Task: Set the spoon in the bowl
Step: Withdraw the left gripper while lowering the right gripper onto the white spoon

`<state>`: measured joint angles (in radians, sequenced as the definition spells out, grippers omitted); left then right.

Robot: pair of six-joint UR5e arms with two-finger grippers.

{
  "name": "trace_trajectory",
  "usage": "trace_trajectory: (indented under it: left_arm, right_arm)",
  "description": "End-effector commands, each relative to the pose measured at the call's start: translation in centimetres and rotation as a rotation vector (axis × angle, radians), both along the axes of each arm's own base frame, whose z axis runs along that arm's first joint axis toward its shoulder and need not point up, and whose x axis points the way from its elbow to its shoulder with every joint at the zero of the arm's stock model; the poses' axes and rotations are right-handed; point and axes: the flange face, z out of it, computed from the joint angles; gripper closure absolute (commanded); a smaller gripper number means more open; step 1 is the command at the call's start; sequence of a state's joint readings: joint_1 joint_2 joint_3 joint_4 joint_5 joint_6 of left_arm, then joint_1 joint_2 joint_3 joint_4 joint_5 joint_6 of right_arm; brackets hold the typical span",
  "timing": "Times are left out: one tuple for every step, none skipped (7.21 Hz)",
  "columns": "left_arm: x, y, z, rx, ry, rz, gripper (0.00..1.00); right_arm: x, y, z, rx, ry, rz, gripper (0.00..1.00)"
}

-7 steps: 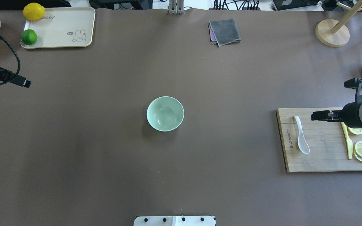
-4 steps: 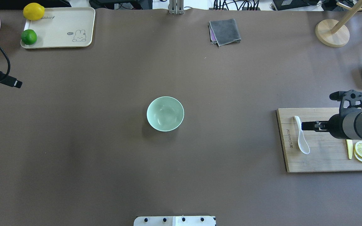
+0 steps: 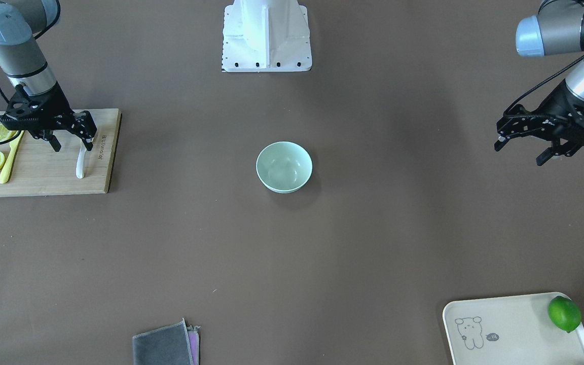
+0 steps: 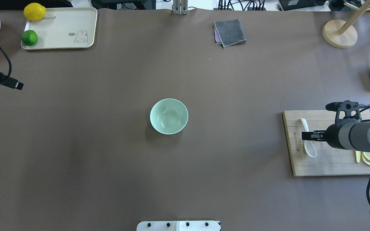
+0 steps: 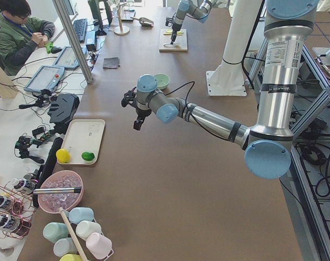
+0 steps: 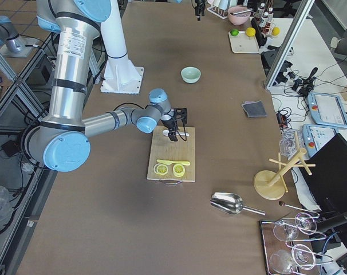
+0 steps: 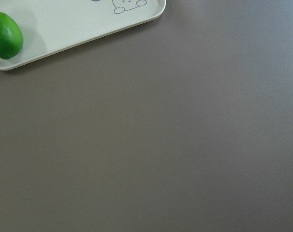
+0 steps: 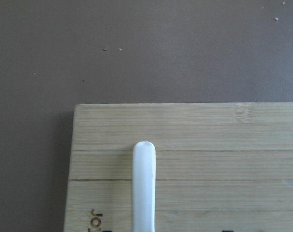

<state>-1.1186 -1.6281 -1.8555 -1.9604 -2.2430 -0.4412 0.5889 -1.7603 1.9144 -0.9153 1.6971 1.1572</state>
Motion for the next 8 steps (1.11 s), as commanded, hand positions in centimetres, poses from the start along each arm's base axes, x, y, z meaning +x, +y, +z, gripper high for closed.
trace_trajectory:
  left_arm:
    - [0.0, -0.1, 0.1, -0.002, -0.001, 0.000, 0.01]
    - [0.1, 0.0, 0.1, -0.002, -0.001, 0.001, 0.01]
    - [0.1, 0.0, 0.1, -0.003, -0.001, 0.001, 0.01]
    - [0.3, -0.3, 0.4, -0.004, -0.002, 0.001, 0.01]
    - [0.4, -0.5, 0.8, 0.006, 0.005, 0.001, 0.01]
    - [0.4, -0.6, 0.9, 0.011, 0.008, 0.001, 0.01]
    - [0.4, -0.6, 0.9, 0.011, 0.008, 0.001, 0.01]
    - [0.4, -0.6, 0.9, 0.011, 0.008, 0.001, 0.01]
  right_arm:
    - [-0.8, -0.4, -0.1, 0.003, -0.004, -0.001, 0.20]
    - [-0.9, -0.4, 0.5, 0.004, 0.009, 0.004, 0.24]
    - [-0.9, -0.5, 0.5, 0.006, 0.011, 0.007, 0.45]
    - [-0.9, -0.5, 0.4, 0.006, 0.009, 0.006, 0.76]
    - [-0.9, -0.4, 0.3, 0.005, 0.007, 0.006, 0.88]
    - [-0.9, -0.4, 0.0, 0.008, 0.001, 0.005, 1.00]
    - [-0.9, -0.5, -0.2, 0.012, -0.001, 0.007, 1.00]
    - [-1.4, -0.8, -1.4, 0.022, -0.020, 0.009, 1.00]
